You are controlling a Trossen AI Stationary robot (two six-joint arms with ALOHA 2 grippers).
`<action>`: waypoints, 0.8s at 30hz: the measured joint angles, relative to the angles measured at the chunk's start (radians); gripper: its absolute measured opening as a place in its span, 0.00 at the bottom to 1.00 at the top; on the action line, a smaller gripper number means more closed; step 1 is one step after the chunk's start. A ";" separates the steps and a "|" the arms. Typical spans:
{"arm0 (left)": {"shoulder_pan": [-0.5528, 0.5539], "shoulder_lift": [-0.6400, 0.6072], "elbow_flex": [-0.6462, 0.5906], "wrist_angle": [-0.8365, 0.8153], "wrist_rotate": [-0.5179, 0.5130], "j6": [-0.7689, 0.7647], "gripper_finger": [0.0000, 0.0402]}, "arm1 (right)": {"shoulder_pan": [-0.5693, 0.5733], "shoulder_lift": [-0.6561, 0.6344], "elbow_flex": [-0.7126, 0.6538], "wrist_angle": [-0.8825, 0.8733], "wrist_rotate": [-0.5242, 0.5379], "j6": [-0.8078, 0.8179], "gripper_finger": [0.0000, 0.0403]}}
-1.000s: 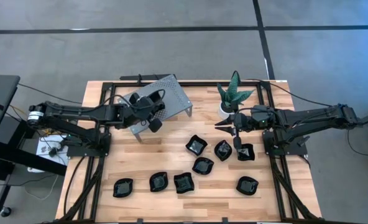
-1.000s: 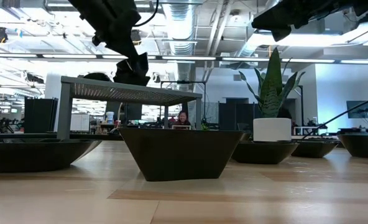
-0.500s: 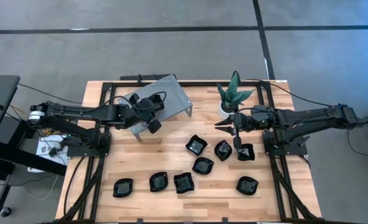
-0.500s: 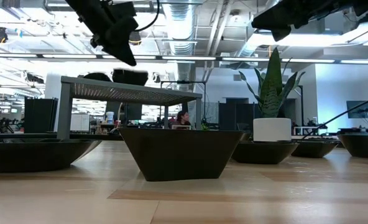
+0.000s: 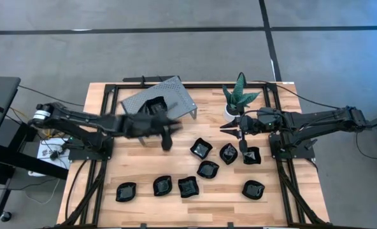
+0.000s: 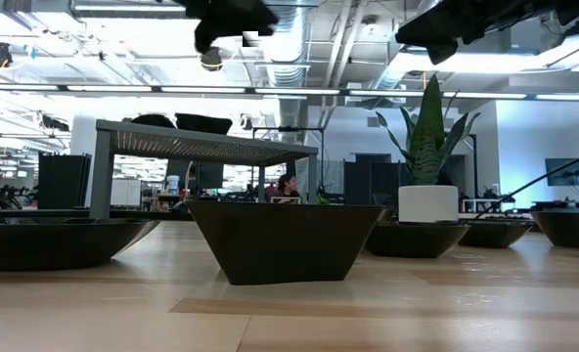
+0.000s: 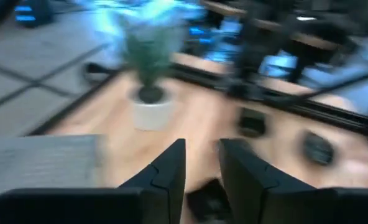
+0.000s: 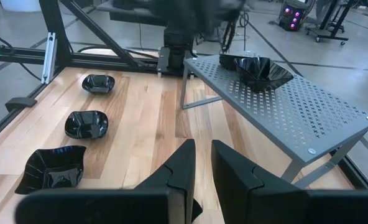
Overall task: Pick & Place Mini shaped plates
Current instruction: Stack the black distorted square plate on the black distorted square plate on the shelf
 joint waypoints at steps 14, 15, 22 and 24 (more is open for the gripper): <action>-0.132 0.520 0.040 0.277 0.128 0.290 0.25 | 0.000 0.000 0.000 0.001 0.000 0.000 0.12; -0.123 0.545 0.055 0.278 0.132 0.309 0.25 | 0.000 0.000 0.000 0.000 0.000 0.000 0.12; -0.036 0.635 0.094 0.249 0.227 0.306 0.25 | 0.000 0.000 0.000 0.000 0.000 0.000 0.12; -0.023 0.648 0.093 0.225 0.245 0.283 0.25 | 0.000 0.000 0.000 0.000 0.000 0.000 0.12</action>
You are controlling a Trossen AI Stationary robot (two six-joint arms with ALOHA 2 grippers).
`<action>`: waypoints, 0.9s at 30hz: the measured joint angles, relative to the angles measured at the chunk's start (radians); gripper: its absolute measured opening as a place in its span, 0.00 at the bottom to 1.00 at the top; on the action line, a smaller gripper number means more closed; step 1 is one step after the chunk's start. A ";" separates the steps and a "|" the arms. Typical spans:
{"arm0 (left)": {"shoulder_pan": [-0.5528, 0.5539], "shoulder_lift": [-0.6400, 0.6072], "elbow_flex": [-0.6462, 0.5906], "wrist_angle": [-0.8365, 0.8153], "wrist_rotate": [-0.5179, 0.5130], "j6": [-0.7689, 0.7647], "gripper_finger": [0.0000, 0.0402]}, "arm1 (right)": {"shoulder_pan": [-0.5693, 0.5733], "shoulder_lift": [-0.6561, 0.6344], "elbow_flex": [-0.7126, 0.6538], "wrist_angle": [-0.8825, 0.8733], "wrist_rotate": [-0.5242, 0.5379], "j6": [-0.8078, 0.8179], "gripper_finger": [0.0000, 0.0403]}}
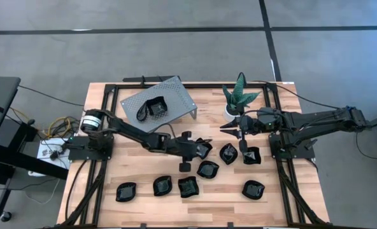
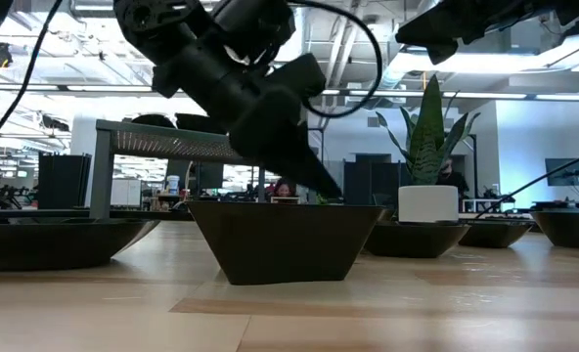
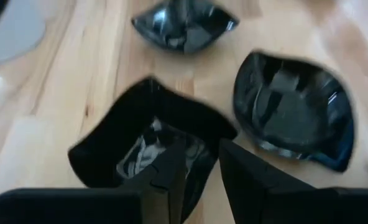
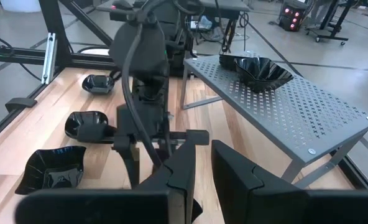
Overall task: Pick & Place Mini shaped plates
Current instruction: Stack the black distorted square plate on the black distorted square plate on the shelf
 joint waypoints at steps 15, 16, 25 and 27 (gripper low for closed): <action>0.008 0.039 -0.002 -0.042 -0.042 0.033 0.23 | 0.000 0.000 0.000 -0.007 0.000 0.001 0.12; 0.011 0.039 -0.003 -0.042 -0.055 0.034 0.22 | 0.000 0.000 0.000 -0.007 0.000 0.001 0.12; -0.009 -0.008 0.002 -0.042 -0.080 0.029 0.02 | 0.000 0.000 0.000 -0.007 0.000 0.002 0.12; -0.046 -0.057 0.010 -0.046 -0.091 -0.008 0.02 | 0.000 0.000 0.000 -0.007 0.000 0.002 0.12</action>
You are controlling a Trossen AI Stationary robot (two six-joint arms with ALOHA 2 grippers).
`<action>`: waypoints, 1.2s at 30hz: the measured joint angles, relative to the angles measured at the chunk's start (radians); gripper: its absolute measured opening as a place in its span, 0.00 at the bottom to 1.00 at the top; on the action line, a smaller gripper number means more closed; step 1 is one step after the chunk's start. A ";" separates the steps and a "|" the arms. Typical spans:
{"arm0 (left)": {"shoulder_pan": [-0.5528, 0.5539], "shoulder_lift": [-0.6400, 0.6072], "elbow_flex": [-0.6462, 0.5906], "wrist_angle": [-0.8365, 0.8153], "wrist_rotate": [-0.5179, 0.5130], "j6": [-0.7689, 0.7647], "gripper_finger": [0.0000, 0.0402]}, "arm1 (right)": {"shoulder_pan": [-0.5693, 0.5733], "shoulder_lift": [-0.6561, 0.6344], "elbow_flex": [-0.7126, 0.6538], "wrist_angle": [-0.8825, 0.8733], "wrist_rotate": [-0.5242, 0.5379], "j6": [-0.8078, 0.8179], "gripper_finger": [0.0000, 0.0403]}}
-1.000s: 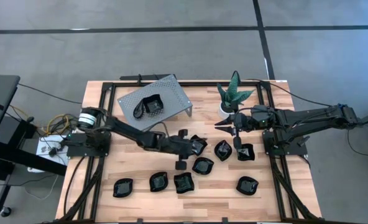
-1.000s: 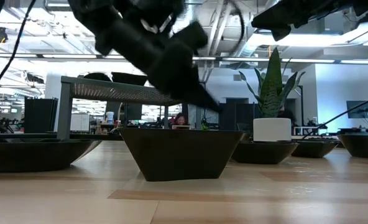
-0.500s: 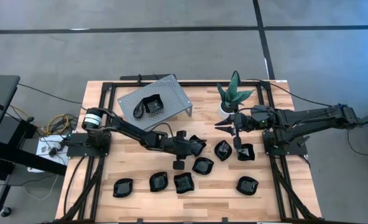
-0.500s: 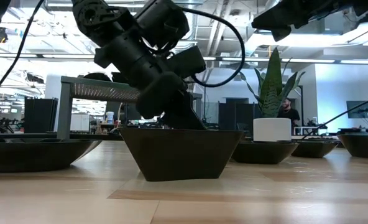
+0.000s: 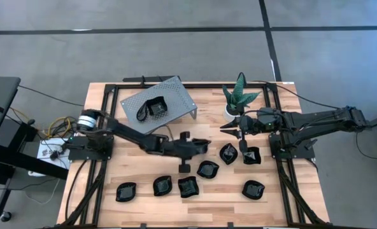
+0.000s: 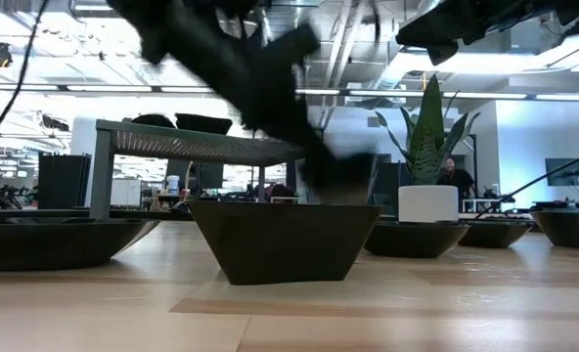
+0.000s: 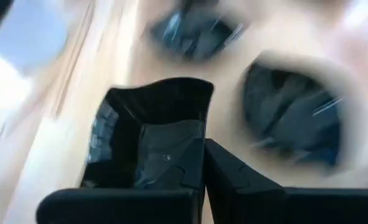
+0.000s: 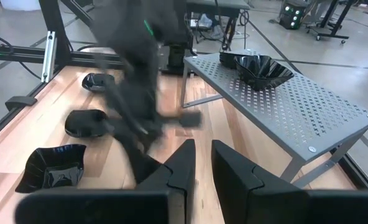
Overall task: Pick & Place Mini shaped plates
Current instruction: Stack the black distorted square plate on the black distorted square plate on the shelf
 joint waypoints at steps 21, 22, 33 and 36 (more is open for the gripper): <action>-0.098 -0.729 -0.003 -0.664 -0.607 -0.251 0.02 | 0.000 0.000 0.000 0.001 0.000 -0.001 0.12; -0.073 -0.732 -0.020 -0.673 -0.603 -0.282 0.02 | 0.000 0.000 0.000 0.002 0.000 -0.001 0.12; 0.163 -0.722 -0.155 -0.665 -0.588 -0.304 0.02 | 0.000 0.000 0.000 0.004 0.000 -0.002 0.12; 0.193 -0.722 -0.167 -0.649 -0.561 -0.304 0.03 | 0.000 0.000 0.000 0.004 0.000 -0.002 0.12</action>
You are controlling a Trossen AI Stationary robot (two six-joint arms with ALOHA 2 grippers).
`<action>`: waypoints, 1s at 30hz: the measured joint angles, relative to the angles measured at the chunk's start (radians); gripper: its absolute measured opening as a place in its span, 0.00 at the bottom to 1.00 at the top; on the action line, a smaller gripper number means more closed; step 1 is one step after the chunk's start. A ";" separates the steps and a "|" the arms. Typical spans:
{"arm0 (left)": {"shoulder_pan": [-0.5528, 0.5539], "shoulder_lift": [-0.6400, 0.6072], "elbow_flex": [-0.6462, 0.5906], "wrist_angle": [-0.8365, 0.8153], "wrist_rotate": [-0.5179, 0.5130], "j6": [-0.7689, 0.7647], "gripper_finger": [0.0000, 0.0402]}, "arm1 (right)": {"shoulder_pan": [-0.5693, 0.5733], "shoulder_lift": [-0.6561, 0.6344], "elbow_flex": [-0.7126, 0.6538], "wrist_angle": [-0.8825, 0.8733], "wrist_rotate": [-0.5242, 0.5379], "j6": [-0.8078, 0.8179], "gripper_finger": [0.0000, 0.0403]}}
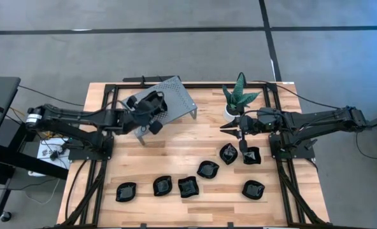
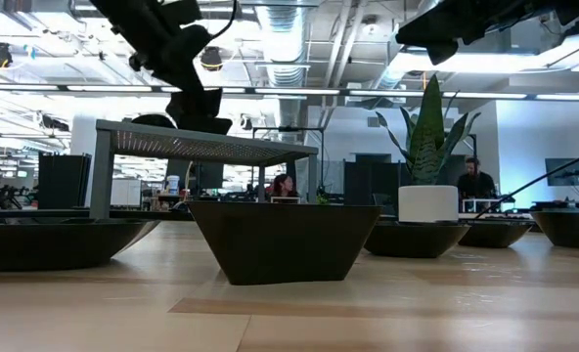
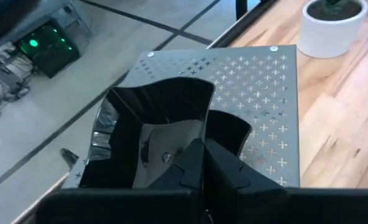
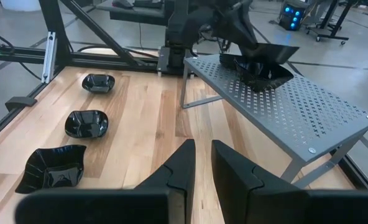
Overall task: Pick & Place Mini shaped plates
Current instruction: Stack the black distorted square plate on the black distorted square plate on the shelf
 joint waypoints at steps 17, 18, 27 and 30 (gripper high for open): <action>-0.001 0.000 -0.071 0.120 0.070 0.049 0.02 | 0.000 0.000 0.000 -0.003 0.000 0.000 0.12; 0.003 0.000 -0.082 0.119 0.070 0.049 0.02 | 0.000 0.000 0.000 -0.003 0.000 0.000 0.12; 0.005 0.000 -0.098 0.196 0.022 0.062 0.13 | 0.000 0.000 0.000 -0.003 0.000 0.000 0.12; -0.009 0.000 -0.098 0.274 0.056 0.063 0.18 | 0.000 0.000 0.000 -0.003 0.000 0.000 0.12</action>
